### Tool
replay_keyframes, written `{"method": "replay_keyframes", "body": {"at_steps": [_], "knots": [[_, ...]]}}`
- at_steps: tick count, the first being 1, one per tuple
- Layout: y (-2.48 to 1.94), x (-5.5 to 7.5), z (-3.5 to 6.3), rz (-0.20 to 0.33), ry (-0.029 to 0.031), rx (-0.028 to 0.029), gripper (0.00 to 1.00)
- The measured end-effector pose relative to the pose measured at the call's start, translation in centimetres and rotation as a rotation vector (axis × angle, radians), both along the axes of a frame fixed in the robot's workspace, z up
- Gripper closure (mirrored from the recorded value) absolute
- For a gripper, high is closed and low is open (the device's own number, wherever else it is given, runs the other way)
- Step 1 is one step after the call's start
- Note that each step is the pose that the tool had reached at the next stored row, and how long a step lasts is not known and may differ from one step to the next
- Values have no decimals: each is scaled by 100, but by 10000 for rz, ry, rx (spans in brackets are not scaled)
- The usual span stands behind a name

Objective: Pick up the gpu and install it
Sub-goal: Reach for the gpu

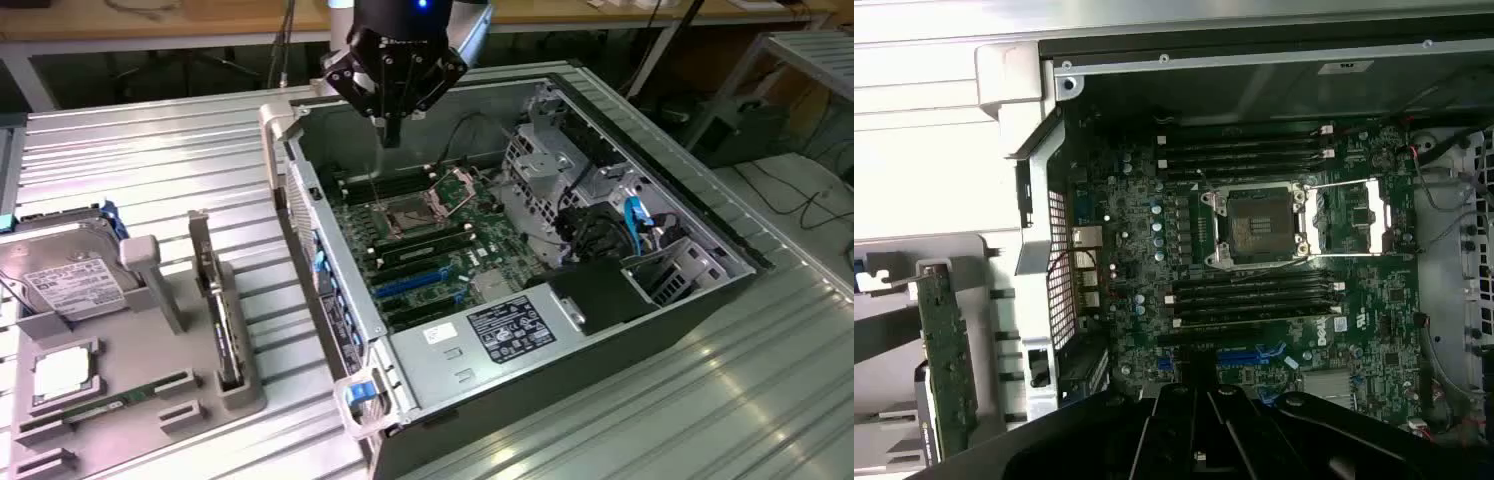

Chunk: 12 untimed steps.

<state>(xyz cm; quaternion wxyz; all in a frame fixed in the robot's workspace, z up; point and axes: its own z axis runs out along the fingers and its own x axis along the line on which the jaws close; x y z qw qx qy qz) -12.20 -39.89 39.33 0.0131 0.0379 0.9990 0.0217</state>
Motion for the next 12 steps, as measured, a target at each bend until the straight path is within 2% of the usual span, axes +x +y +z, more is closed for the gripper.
{"method": "replay_keyframes", "body": {"at_steps": [12], "knots": [[-1, -214, 0, 0, 1, -1, 89]]}}
